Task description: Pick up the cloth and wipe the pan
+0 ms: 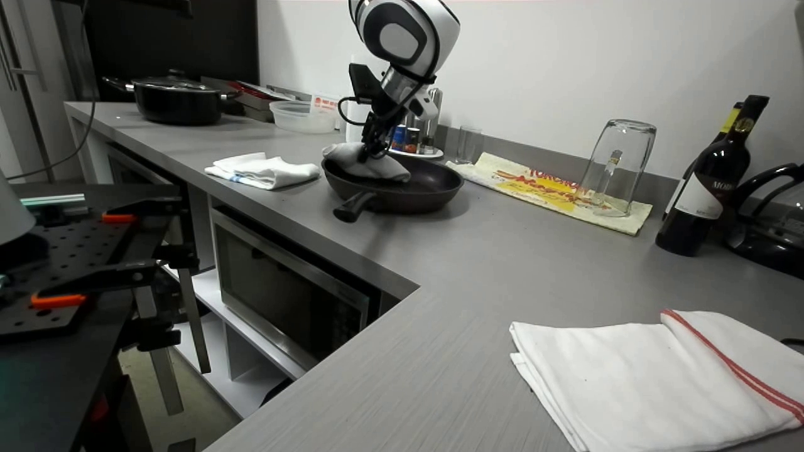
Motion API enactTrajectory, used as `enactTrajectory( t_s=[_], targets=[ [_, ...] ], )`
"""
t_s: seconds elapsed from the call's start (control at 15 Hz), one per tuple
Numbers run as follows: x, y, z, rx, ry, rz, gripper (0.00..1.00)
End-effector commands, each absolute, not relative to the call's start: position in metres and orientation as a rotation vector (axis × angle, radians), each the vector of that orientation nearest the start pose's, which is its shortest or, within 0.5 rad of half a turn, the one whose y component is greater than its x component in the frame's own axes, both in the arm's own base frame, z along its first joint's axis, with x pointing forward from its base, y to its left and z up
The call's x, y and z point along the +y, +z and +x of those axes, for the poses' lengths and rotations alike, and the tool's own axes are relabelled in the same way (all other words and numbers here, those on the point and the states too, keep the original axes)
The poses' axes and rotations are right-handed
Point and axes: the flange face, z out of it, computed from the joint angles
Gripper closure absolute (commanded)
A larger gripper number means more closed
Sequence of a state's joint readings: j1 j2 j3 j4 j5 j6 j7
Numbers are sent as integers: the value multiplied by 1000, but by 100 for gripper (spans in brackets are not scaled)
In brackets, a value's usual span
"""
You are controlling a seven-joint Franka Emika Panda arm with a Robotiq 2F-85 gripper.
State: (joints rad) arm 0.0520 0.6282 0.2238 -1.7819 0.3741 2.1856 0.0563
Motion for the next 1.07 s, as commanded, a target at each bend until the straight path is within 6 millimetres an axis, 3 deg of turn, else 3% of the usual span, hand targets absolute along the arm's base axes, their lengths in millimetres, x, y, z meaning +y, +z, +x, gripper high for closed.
enactTrajectory(
  t_s=[0.0,0.27,0.47,0.6,1.0],
  targets=[
    [195,246,611,24,433,-2599,96],
    [224,294,592,-67,417,-2557,96],
    [253,309,566,-184,409,-2609,96],
    [274,301,545,-252,425,-2649,96],
    [340,235,476,-641,340,-2880,96]
  ],
)
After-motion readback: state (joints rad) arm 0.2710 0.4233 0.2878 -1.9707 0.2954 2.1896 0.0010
